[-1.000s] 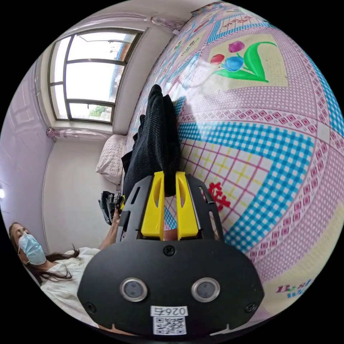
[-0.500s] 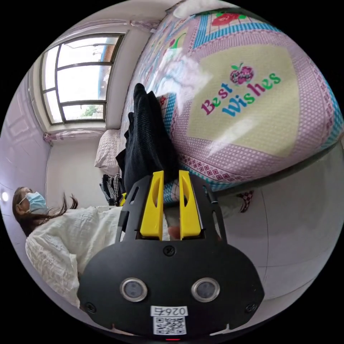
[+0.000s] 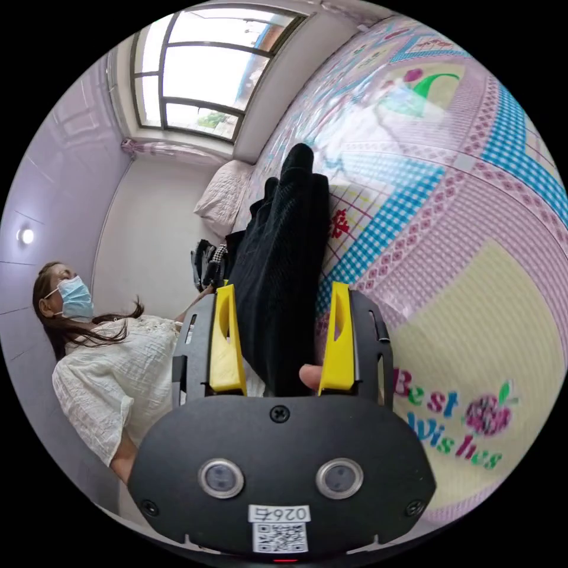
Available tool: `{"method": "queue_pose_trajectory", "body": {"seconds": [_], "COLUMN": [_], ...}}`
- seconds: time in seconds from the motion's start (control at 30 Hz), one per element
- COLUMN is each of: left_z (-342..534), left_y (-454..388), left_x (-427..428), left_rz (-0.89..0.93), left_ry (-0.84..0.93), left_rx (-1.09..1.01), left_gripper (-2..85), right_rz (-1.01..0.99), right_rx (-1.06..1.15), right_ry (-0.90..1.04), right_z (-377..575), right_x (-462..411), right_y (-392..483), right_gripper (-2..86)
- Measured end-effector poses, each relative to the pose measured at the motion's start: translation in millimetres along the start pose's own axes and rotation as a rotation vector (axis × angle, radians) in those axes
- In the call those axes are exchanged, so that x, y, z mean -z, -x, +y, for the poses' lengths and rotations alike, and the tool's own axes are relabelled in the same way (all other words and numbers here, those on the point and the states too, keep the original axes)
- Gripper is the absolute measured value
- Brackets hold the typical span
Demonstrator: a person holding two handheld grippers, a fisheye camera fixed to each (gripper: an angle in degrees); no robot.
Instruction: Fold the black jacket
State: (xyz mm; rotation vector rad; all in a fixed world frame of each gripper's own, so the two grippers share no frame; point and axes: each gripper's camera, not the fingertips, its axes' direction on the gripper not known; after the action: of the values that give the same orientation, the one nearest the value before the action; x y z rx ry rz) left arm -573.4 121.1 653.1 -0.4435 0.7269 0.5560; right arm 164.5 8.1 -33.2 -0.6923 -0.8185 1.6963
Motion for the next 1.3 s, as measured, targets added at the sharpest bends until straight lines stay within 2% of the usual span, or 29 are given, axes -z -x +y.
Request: {"method": "queue_pose_trajectory", "body": {"seconds": [0.13, 0.33, 0.4, 0.47, 0.57, 0.77, 1.07, 1.2, 1.3], "left_z": [-9, -21, -27, -33, -35, -28, -30, -64, -71], "left_y": [2, -1, -2, -6, -17, -7, -25, -43, -63], "left_x": [-7, -12, -16, -19, -23, -31, -49, -92, -114], "left_rz": [0.046, 0.065, 0.074, 0.079, 0.076, 0.178, 0.140, 0.173, 0.099], "left_ry": [-0.005, 0.023, 0.048, 0.072, 0.072, -0.020, -0.098, -0.011, 0.027], "left_rx": [-0.001, -0.004, -0.002, -0.009, -0.063, -0.035, -0.039, -0.077, -0.083], "left_gripper": [9.7, 10.1, 10.2, 11.2, 13.4, 13.1, 12.4, 10.5, 8.7], "right_rz": [-0.077, -0.061, -0.057, -0.075, -0.127, -0.254, -0.186, -0.105, -0.045], "right_rx": [0.025, 0.053, 0.049, 0.073, 0.104, -0.023, -0.019, 0.015, 0.005], "right_ry": [0.097, 0.233, 0.258, 0.277, 0.254, 0.128, 0.174, 0.249, 0.317], "right_z": [-16, -26, -25, -18, 0, 35, 78, 89, 104], "right_x": [-10, -7, -2, 7, 25, 49, 26, -17, -64], "right_y": [-13, -27, -35, -41, -54, -143, -236, -268, -300], "right_gripper": [14.6, 11.5, 11.8, 15.6, 19.6, 17.0, 13.3, 11.1, 9.1]}}
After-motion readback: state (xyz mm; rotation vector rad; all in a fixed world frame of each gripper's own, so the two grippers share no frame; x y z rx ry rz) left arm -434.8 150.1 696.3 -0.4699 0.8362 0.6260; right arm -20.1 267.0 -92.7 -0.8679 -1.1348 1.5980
